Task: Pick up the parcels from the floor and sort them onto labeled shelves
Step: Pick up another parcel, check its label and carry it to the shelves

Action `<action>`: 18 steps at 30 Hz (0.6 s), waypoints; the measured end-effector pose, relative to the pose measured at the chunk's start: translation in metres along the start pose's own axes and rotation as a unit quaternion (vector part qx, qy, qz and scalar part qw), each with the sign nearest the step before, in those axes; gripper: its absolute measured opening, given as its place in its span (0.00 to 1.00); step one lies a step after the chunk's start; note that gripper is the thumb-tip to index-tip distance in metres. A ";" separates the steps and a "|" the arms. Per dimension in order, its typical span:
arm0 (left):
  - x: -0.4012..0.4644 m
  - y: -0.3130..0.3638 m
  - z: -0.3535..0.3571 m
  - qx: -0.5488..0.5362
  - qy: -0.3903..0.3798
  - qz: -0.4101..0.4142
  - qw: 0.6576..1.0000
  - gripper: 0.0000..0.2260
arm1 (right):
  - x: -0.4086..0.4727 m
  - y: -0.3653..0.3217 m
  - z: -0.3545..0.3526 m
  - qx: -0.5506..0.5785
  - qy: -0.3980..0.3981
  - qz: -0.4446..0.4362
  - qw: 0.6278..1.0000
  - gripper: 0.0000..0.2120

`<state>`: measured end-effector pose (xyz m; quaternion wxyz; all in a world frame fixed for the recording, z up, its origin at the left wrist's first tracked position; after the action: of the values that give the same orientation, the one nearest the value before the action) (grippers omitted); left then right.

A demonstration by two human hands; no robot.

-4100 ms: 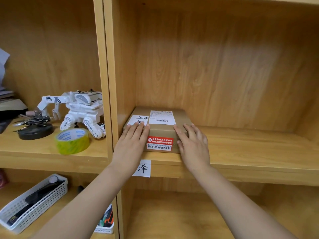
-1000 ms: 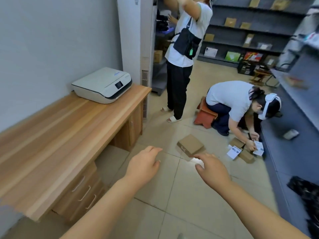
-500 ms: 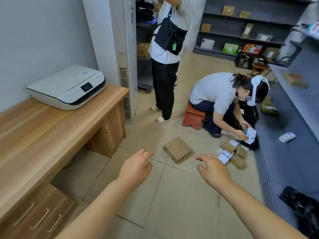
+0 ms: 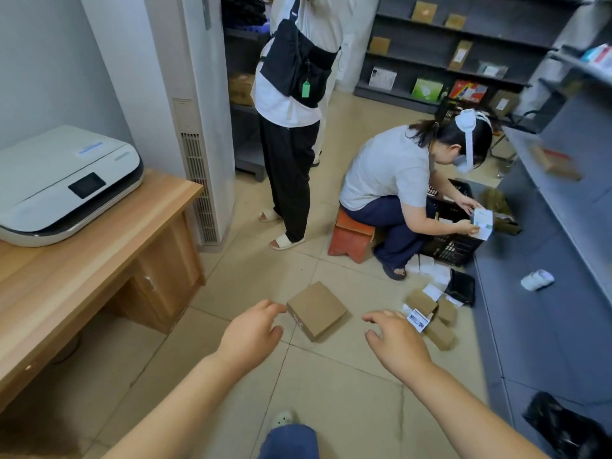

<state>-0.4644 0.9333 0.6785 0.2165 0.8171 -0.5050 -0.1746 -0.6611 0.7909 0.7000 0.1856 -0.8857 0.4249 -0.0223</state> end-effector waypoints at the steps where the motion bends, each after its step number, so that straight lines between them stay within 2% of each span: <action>1: 0.021 -0.001 0.000 -0.002 -0.001 0.001 1.000 0.18 | 0.018 0.005 -0.003 -0.001 -0.003 0.005 1.000 0.16; 9: 0.166 -0.014 -0.010 -0.011 -0.031 -0.008 0.999 0.18 | 0.143 0.030 -0.027 -0.006 -0.020 0.040 0.999 0.16; 18: 0.255 -0.021 0.017 -0.032 -0.069 -0.031 0.997 0.17 | 0.242 0.052 -0.024 0.028 -0.045 0.044 0.998 0.16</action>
<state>-0.3477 0.7090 0.6362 0.2019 0.8111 -0.4873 -0.2529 -0.5503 0.5698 0.6756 0.2306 -0.8606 0.4538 0.0139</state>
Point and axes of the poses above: each hand's wrist, its own x-axis towards the middle knuckle, its own z-axis out of the palm, y = z × x, the point moved 6 cm from there along x, towards the middle knuckle, and after that the axes turned 1 degree about -x, right-handed, at the moved point
